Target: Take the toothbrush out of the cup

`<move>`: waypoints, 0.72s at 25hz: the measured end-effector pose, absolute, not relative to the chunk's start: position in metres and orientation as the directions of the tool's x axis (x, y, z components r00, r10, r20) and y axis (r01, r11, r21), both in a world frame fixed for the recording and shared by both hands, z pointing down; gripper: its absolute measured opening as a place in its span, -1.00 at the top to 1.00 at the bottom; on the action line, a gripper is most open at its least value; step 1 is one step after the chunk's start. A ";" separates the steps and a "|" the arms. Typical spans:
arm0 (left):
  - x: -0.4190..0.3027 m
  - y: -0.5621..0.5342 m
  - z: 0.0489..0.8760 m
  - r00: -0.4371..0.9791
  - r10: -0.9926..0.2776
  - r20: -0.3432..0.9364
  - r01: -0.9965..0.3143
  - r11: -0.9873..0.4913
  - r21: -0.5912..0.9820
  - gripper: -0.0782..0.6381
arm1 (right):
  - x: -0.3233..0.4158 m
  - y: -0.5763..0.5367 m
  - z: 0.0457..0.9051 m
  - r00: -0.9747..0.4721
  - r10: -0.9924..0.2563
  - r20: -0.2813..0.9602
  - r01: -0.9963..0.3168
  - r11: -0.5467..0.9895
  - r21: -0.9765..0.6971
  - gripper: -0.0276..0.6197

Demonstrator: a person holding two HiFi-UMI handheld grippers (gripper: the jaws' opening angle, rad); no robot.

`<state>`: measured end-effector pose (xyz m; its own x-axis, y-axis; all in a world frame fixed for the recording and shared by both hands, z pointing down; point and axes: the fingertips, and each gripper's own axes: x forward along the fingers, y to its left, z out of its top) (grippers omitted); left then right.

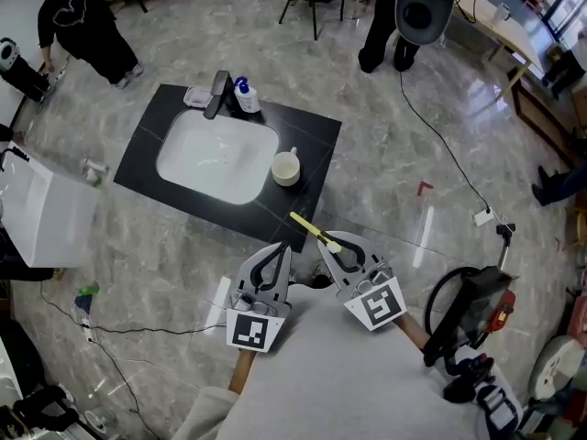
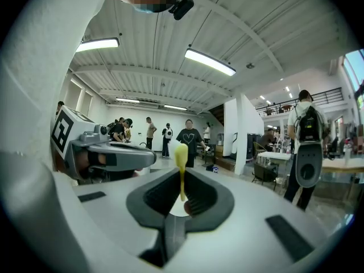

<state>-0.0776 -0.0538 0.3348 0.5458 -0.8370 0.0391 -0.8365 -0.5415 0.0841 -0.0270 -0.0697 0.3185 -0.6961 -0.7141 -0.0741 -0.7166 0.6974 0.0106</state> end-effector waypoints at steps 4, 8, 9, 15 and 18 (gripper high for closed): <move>-0.076 -0.052 0.335 0.541 -0.840 0.036 -0.839 -0.537 0.085 0.77 | -0.026 -0.068 0.318 -0.698 -0.712 -0.078 -0.715 0.699 0.009 0.84; -0.076 -0.052 0.336 0.537 -0.843 0.038 -0.842 -0.532 0.085 0.77 | -0.026 -0.069 0.320 -0.700 -0.711 -0.072 -0.713 0.701 0.012 0.84; -0.077 -0.052 0.336 0.536 -0.844 0.037 -0.843 -0.532 0.085 0.77 | -0.026 -0.070 0.320 -0.699 -0.711 -0.074 -0.714 0.700 0.015 0.84; -0.078 -0.055 0.335 0.530 -0.847 0.025 -0.846 -0.527 0.077 0.77 | -0.026 -0.074 0.321 -0.700 -0.710 -0.075 -0.713 0.701 0.028 0.84; -0.078 -0.059 0.334 0.532 -0.846 0.026 -0.845 -0.529 0.078 0.77 | -0.026 -0.079 0.320 -0.696 -0.714 -0.080 -0.717 0.696 0.032 0.84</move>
